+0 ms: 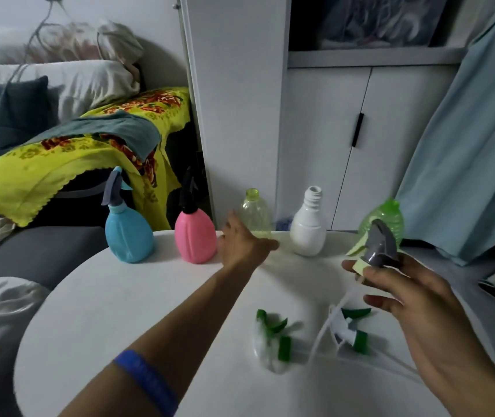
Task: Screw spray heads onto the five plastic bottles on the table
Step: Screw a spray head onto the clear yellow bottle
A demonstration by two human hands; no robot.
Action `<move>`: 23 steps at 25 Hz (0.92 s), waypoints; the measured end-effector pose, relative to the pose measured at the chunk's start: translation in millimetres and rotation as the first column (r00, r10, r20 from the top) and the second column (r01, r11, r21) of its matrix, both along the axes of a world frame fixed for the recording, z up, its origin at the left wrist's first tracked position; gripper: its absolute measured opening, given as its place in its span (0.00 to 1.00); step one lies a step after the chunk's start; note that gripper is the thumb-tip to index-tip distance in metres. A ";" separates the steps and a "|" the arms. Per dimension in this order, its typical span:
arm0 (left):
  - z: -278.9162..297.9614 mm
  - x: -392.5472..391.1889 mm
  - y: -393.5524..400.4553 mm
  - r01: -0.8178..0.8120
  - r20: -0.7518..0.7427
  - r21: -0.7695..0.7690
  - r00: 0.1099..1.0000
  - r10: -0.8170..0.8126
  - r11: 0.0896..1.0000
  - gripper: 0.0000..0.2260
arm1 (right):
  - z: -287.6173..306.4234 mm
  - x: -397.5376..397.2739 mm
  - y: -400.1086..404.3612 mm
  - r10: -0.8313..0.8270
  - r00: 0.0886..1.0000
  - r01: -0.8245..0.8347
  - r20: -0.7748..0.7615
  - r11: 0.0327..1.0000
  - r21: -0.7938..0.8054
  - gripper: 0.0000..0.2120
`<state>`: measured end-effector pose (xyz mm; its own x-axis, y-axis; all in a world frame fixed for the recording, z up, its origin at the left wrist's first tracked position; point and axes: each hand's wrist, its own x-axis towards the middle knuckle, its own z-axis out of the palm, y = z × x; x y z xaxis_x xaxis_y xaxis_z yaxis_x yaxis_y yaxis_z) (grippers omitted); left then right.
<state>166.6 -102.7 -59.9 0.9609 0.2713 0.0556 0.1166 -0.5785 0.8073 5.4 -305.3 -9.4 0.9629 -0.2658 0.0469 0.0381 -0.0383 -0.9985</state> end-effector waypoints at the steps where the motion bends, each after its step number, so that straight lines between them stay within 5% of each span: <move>1: -3.7 11.4 -2.7 -0.005 -0.044 -0.097 0.999 0.001 0.995 0.50 | -0.8 -0.6 -5.7 -0.029 0.999 0.030 0.023 0.999 -0.014 0.13; 4: -10.2 24.5 -5.3 -0.005 0.075 -0.291 0.997 0.028 0.957 0.43 | -4.0 1.7 -21.8 -0.067 0.995 0.070 0.072 0.997 -0.032 0.17; 8: 8.9 -4.1 -3.6 0.104 0.240 -0.222 0.969 -0.049 0.969 0.36 | -8.9 13.1 -38.6 -0.253 0.959 0.240 0.128 0.964 0.114 0.07; 11: 37.0 -58.0 29.1 0.149 0.269 0.130 0.946 -0.180 0.980 0.39 | -2.6 15.2 -30.3 -0.275 0.950 0.233 0.148 0.941 0.247 0.13; 15: 44.5 -152.5 88.1 0.073 0.265 0.578 0.925 -0.272 0.812 0.42 | 10.7 3.1 -3.5 -0.186 0.949 0.102 0.255 0.945 0.311 0.15; 23: 32.9 -204.3 124.8 0.066 0.191 0.592 0.957 -0.220 0.803 0.39 | 11.4 -14.3 36.9 -0.061 0.947 -0.041 0.316 0.951 0.307 0.19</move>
